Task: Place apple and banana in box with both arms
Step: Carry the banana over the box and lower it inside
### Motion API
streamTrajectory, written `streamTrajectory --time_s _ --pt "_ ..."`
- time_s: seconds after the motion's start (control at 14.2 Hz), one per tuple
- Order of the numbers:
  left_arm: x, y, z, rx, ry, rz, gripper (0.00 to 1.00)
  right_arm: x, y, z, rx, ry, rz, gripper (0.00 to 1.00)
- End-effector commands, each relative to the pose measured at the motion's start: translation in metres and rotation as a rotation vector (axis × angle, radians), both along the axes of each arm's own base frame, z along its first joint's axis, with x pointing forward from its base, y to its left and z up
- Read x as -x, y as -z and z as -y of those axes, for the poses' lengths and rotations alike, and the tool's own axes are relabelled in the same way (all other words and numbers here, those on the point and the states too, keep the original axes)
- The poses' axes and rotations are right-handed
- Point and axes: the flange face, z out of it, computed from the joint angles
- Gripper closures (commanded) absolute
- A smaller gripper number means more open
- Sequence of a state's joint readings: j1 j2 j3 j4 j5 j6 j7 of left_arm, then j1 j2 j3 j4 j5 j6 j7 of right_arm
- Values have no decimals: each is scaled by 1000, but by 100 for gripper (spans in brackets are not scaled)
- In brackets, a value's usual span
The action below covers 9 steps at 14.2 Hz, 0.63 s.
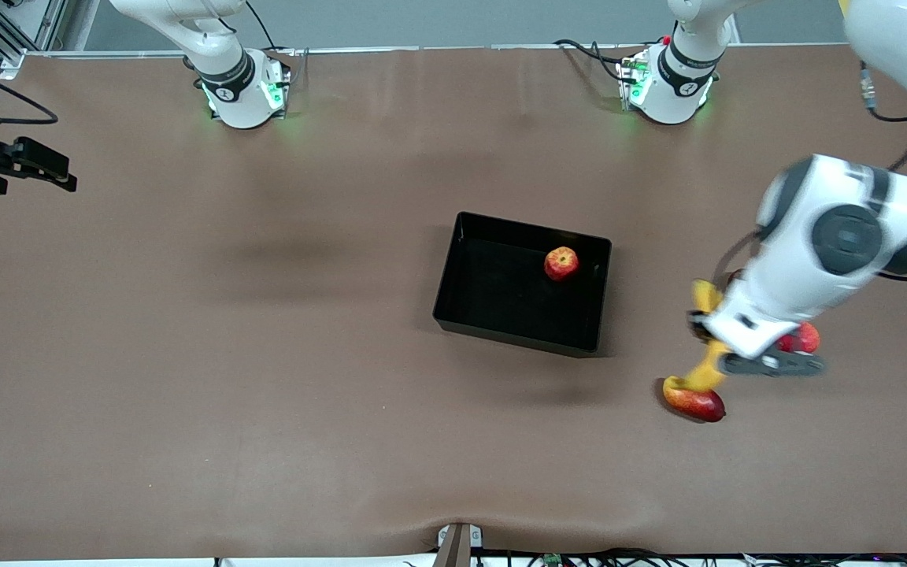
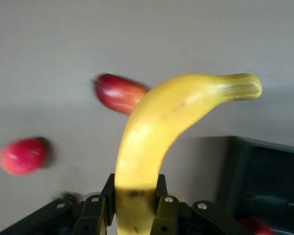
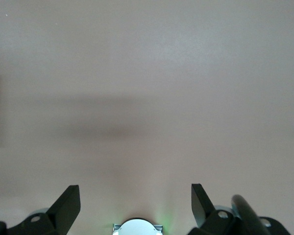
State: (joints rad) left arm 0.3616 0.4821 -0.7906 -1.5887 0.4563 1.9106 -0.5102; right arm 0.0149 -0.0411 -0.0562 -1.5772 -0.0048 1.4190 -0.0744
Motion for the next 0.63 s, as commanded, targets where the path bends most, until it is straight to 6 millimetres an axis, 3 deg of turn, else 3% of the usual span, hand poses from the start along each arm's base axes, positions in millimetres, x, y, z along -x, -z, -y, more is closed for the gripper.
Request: streamTrajectory --time_s 0.0,0.21,0.35,0.56 --pt "39 9 95 11 -76 -26 100 6 -12 -4 4 -20 20 0" --pt "88 41 193 9 -194 -42 100 4 -14 -9 -7 -28 44 0" --pt "112 54 228 9 -202 -56 100 1 -12 -13 -13 -45 49 0" --pt "137 82 259 -3 -207 -93 100 1 -10 -19 -17 -97 46 0"
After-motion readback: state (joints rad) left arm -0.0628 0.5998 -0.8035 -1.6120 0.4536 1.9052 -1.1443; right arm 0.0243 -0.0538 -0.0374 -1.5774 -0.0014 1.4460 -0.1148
